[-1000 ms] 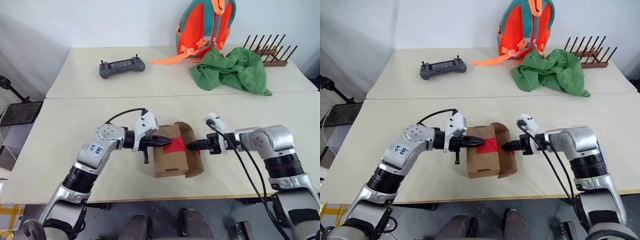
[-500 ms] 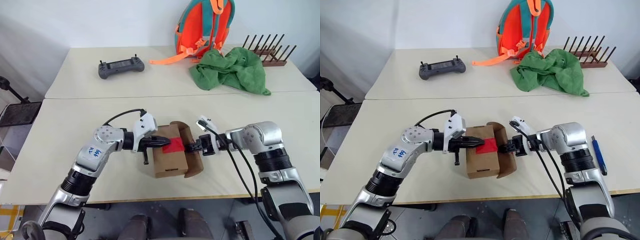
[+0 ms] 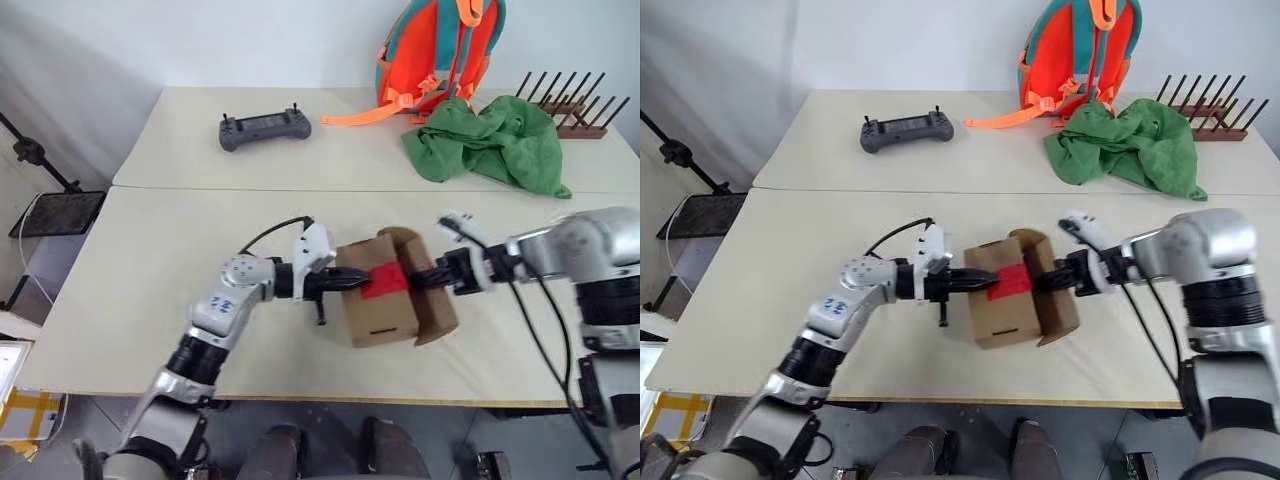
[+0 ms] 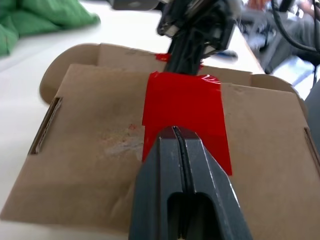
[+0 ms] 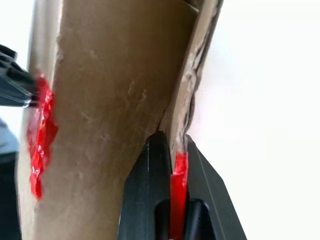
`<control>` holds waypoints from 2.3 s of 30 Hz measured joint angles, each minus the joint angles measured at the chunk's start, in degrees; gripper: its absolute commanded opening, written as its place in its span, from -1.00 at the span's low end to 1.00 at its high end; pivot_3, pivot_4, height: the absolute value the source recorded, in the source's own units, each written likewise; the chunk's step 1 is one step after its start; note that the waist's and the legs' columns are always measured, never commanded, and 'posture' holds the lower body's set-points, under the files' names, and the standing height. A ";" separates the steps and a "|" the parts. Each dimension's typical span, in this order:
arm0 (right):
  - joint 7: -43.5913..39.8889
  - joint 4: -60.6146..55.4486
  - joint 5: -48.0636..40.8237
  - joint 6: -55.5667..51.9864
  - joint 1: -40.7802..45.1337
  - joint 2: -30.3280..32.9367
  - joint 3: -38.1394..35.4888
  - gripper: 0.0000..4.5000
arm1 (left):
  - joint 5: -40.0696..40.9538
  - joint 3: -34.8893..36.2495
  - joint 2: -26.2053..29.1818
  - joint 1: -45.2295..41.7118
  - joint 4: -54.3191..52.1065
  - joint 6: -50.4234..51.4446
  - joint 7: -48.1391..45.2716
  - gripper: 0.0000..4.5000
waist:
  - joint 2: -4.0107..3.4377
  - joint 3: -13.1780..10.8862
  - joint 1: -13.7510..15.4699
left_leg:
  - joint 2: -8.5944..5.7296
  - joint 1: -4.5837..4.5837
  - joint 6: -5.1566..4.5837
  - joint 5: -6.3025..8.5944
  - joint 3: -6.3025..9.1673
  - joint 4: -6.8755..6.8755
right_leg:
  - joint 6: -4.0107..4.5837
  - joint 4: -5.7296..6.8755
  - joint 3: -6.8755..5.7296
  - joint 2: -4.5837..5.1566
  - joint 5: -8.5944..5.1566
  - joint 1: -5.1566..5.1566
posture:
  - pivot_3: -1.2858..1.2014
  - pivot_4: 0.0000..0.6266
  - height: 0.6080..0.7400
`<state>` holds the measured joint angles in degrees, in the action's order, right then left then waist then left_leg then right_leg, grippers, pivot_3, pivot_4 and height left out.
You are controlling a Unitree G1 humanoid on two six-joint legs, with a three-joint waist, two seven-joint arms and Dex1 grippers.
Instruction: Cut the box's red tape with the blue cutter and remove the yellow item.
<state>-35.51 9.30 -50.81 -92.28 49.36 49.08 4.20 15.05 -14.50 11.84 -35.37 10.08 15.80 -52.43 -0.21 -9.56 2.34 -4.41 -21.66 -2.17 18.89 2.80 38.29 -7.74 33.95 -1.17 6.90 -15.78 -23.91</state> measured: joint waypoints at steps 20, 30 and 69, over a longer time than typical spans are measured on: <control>14.25 2.31 -21.47 0.00 14.92 5.08 9.36 -0.98 | 0.47 4.97 -1.34 5.11 0.69 -0.12 3.66 -1.00 | 0.01 0.00 -0.47 | 0.08 -0.80 0.00 0.03 0.04 0.67 | -0.02 0.27 0.03 0.35 0.01 -0.65 | 0.03 -0.52 1.00; 14.58 2.14 -20.09 0.01 22.62 4.35 19.16 -0.98 | 0.42 4.88 -0.55 5.90 -2.24 3.87 4.44 -1.00 | 0.01 0.00 -0.03 | -0.10 -0.83 -0.13 0.08 0.03 0.76 | -0.03 0.46 -0.09 0.48 0.02 -0.68 | 0.03 -0.52 1.00; 3.56 -7.12 -10.78 0.58 15.39 15.70 19.22 -0.98 | 6.39 5.96 11.30 1.91 -12.75 22.27 1.22 -1.00 | -0.04 -0.01 0.15 | -0.11 -0.72 -0.13 0.10 0.00 0.79 | -0.02 0.41 -0.03 0.51 0.01 -0.62 | 0.03 -0.52 1.00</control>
<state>-31.95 2.18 -61.59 -91.70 64.75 64.78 23.42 21.43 -8.54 23.14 -33.45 -2.67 38.07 -51.21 -0.25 -9.57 2.48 -4.52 -22.39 -2.30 18.99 2.80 39.09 -7.76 34.36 -1.20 7.41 -15.76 -24.53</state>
